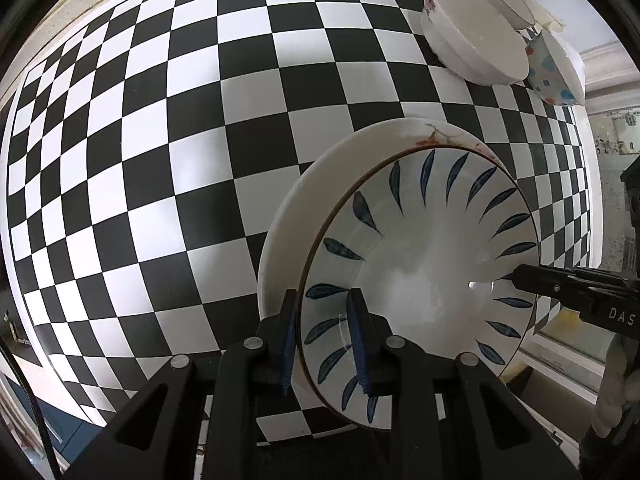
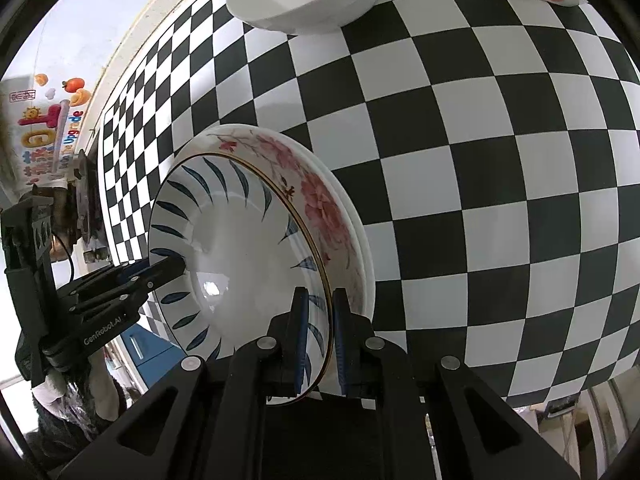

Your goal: Organize plates and bowls

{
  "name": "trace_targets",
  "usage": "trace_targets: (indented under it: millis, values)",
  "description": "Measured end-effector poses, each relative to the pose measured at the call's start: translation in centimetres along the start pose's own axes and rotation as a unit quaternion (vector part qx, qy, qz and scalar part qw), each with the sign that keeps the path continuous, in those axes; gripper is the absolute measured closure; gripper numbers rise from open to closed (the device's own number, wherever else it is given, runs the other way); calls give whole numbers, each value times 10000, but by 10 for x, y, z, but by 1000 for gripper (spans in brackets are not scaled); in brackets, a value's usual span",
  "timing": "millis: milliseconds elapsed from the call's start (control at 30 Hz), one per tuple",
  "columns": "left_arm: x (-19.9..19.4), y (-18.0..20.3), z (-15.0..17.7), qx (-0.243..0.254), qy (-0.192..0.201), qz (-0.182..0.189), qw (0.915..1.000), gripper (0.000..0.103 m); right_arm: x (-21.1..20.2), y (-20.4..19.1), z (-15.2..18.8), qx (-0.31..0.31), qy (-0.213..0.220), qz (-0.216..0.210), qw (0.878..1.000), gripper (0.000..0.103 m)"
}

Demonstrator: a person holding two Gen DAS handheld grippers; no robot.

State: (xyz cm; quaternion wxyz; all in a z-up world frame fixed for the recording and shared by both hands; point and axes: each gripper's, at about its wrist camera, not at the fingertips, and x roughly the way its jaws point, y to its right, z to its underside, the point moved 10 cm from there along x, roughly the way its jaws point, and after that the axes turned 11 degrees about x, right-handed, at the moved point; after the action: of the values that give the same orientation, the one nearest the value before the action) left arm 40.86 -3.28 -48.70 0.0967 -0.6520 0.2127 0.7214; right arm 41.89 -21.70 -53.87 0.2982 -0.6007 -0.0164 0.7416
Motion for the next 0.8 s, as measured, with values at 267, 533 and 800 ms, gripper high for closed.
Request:
trace_targets:
  millis: [267, 533, 800]
  values:
    - [8, 0, 4, -58, -2, -69, 10000, 81, 2, 1, -4, -42, 140, 132, 9998, 89]
    - [11, -2, 8, -139, -1, -67, 9999, 81, 3, 0, -6, -87, 256, 207, 9994, 89]
    - [12, -6, 12, -237, 21, -69, 9997, 81, 1, -1, -7, -128, 340, 278, 9990, 87]
